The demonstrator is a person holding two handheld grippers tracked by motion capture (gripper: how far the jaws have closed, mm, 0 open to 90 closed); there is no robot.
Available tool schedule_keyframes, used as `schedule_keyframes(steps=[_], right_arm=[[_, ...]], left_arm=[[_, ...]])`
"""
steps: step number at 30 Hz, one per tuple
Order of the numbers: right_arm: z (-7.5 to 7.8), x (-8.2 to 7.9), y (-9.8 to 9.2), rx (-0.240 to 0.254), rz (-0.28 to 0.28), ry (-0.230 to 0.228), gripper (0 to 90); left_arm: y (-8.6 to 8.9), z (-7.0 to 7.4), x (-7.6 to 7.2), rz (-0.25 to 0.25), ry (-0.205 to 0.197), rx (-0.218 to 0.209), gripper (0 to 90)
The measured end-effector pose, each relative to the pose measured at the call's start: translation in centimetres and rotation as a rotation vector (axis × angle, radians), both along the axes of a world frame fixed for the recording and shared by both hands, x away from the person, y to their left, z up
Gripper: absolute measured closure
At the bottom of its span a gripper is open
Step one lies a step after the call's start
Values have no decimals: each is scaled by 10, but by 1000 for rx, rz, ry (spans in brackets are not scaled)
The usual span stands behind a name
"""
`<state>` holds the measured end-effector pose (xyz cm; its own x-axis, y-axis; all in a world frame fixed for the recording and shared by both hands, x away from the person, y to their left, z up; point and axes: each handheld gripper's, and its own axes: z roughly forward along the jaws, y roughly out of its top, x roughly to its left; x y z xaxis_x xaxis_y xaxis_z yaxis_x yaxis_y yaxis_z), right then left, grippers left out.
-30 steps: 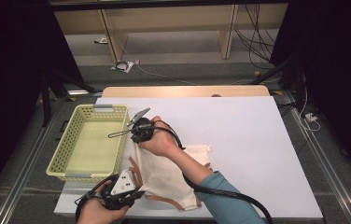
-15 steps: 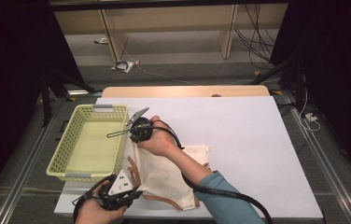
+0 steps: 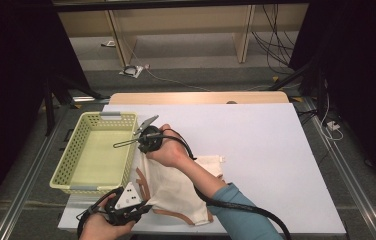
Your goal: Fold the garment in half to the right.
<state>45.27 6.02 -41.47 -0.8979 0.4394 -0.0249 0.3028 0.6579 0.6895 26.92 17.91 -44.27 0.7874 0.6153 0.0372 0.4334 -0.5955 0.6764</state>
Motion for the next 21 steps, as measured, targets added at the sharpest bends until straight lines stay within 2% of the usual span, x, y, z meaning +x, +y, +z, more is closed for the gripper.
schedule_keyframes(steps=[21], right_arm=[[3, 0, 2, 6, -2, -10, 893]], left_arm=[[3, 3, 0, 5, -7, -6, 835]])
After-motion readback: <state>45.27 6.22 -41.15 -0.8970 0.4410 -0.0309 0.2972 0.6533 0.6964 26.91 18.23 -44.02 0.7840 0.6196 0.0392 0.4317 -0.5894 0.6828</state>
